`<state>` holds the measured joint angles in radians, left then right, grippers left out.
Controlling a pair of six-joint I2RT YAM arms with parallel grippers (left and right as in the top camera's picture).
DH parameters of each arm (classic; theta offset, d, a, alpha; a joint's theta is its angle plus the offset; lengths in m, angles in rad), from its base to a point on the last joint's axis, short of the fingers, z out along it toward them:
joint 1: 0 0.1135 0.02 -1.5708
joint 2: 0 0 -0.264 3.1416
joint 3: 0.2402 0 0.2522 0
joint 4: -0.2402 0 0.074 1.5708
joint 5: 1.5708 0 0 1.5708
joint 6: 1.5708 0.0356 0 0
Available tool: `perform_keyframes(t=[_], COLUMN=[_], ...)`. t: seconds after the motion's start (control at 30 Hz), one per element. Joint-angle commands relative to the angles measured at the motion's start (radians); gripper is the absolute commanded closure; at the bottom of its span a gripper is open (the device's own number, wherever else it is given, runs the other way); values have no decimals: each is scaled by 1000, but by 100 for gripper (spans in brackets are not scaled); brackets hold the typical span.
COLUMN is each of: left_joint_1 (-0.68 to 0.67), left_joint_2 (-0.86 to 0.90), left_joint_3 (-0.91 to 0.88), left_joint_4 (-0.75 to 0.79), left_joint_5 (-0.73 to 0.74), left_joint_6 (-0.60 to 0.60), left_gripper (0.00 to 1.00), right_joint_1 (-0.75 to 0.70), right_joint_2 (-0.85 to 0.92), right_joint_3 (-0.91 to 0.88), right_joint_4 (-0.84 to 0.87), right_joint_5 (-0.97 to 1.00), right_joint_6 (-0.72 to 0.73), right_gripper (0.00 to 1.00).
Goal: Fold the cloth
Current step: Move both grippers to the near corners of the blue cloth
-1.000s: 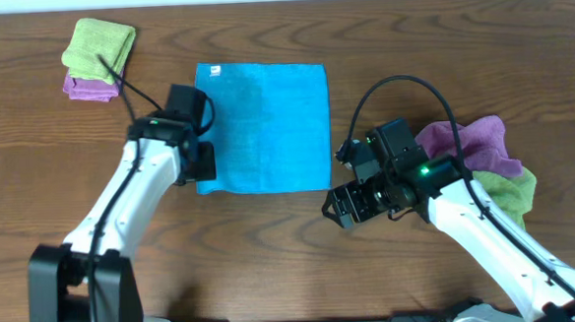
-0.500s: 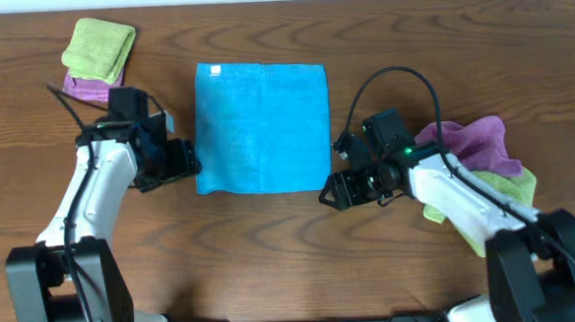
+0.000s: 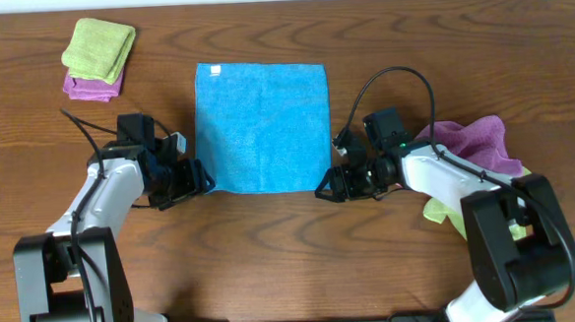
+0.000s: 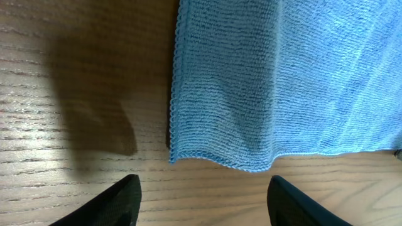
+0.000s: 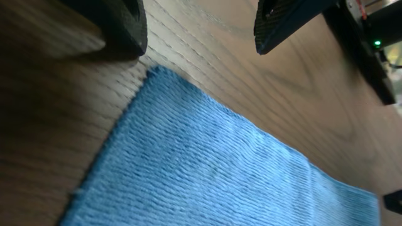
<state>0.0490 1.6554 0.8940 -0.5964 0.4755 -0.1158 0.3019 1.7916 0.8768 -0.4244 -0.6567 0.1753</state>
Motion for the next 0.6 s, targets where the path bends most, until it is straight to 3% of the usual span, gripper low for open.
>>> perform_keyframes(t=[0.0, 0.37, 0.57], left_joint_1=[3, 4, 4], left_joint_2=[9, 17, 75], left_joint_3=[-32, -60, -60], left_joint_4=[13, 90, 126], left_joint_5=[-5, -7, 9], left_joint_6=[-9, -31, -49], left_gripper=[35, 38, 47], right_joint_1=[-7, -7, -7], right_joint_2=[41, 42, 42], right_joint_3=[-3, -3, -3], right_joint_4=[2, 21, 37], right_joint_5=[21, 92, 111], right_joint_6=[11, 11, 11], right_gripper=[44, 46, 44])
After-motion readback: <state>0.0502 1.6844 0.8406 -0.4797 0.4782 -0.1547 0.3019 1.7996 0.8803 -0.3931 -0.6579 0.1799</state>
